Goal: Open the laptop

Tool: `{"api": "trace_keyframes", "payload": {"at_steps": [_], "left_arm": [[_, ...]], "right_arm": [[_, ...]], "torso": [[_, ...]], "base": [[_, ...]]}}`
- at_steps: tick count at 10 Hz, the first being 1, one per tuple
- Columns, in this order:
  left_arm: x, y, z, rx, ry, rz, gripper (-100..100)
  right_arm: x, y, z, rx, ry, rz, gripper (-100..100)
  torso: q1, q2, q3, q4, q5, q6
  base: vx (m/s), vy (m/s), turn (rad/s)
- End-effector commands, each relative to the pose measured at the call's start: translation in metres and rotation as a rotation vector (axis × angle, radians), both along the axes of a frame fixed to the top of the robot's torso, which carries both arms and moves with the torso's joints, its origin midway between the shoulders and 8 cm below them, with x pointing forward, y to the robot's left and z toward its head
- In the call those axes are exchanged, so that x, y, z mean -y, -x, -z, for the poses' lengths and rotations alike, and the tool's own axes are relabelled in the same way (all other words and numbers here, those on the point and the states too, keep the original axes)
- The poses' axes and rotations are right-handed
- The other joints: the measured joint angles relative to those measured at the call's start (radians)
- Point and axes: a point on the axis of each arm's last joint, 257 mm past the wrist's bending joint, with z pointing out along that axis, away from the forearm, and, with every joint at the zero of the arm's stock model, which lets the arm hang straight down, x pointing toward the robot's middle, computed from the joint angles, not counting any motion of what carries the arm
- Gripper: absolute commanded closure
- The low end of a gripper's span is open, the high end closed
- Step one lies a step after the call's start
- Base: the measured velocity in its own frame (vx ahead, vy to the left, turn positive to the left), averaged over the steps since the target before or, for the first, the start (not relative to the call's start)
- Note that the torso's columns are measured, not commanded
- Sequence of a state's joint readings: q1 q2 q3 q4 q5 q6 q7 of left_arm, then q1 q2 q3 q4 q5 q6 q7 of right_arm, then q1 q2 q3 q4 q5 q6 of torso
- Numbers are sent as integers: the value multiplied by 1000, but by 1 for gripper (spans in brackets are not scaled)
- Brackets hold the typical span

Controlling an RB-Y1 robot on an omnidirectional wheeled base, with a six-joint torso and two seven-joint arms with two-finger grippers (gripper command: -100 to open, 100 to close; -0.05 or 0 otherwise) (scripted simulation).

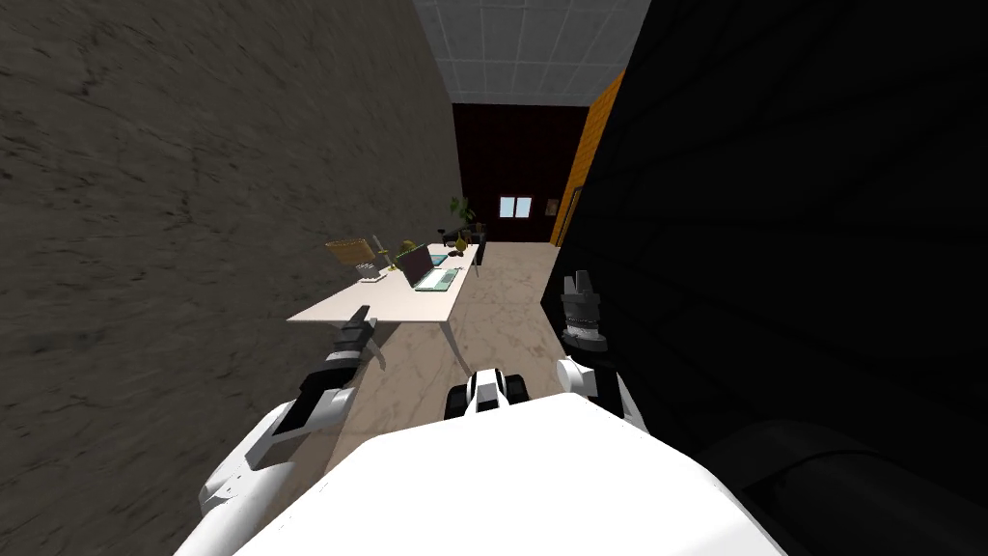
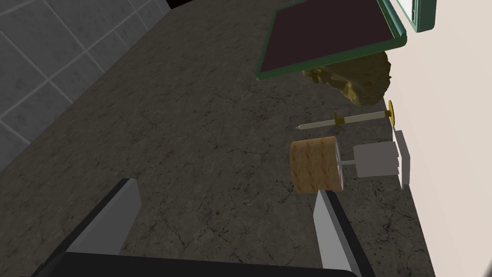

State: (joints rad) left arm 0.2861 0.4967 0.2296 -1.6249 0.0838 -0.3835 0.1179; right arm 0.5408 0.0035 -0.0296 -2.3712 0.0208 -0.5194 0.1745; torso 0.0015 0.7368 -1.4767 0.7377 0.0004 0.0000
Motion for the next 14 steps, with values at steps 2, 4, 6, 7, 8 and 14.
{"api": "trace_keyframes", "payload": {"at_steps": [2, 4, 6, 7, 8, 14], "left_arm": [[-41, -1, 10, -73, -48, -50, -100], [-74, 1, 12, -126, -91, -90, -100], [-92, 2, 8, -152, -124, -109, -100], [-109, 4, 8, -176, -142, -131, -100], [-110, 3, 5, -176, -151, -129, -100], [-190, 14, -24, -277, -277, -238, -100]], "right_arm": [[0, 0, 0, 0, 0, 0, 0], [0, 0, 0, 0, 0, 0, 0], [0, 0, 0, 0, 0, 0, 0], [0, 0, 0, 0, 0, 0, 0], [0, 0, 0, 0, 0, 0, 0], [0, 0, 0, 0, 0, 0, 0]], "torso": [[-3, -1, -1, -1, -1, -1], [-1, 0, 0, 0, -1, 0], [-2, 1, 1, 0, 0, -2], [-2, 1, 1, 0, -1, 0], [-1, 0, 0, 0, 0, 1], [-2, 2, 1, 1, -1, 0]], "base": [[-25, 65, -165], [6, 76, -395], [9, 65, -134], [38, 82, -403], [25, 76, -143], [37, 77, -256]]}}
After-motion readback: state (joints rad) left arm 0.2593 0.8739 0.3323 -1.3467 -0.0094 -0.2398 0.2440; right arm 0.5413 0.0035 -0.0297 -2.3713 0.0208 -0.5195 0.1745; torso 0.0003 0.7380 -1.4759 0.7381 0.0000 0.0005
